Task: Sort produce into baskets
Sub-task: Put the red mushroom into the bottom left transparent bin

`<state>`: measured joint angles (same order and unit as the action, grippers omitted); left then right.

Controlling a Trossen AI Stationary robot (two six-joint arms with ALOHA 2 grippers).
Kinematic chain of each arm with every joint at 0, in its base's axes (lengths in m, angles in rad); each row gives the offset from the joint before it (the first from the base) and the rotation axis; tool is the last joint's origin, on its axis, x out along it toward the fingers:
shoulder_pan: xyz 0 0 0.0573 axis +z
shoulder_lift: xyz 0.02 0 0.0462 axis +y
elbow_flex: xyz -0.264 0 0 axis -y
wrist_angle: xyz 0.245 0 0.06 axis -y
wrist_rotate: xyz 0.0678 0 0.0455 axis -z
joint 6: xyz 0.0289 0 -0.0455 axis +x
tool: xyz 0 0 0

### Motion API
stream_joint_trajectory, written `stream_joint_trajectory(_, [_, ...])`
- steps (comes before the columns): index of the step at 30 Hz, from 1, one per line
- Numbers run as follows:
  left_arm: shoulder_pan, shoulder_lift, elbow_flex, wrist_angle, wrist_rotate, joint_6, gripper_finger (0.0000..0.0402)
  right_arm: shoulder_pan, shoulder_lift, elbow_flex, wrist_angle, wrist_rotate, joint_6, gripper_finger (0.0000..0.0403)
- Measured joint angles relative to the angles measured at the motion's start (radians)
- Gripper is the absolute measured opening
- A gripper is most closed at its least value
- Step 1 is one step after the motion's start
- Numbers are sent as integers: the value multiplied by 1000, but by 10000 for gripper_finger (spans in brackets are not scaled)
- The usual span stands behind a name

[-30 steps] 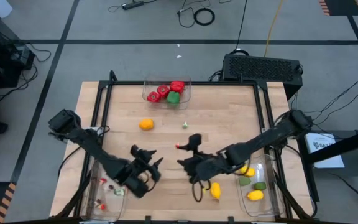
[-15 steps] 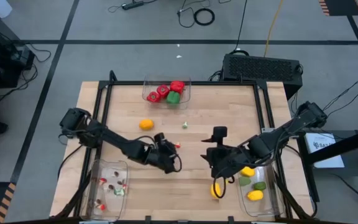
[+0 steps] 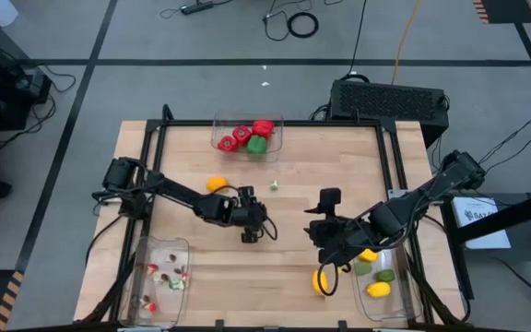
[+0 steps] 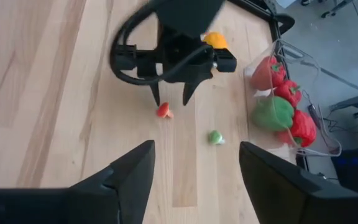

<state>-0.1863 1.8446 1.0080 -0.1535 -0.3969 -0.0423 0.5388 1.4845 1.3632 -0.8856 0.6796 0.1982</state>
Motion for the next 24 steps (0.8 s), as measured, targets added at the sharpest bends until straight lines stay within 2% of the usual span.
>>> stream_joint_trajectory(6, [27,0,0,22,100,52,223,0,0,0,0,0,5,210])
stream_joint_trajectory(24, [22,23,0,35,100,102,216,0,0,0,-3,0,30,191])
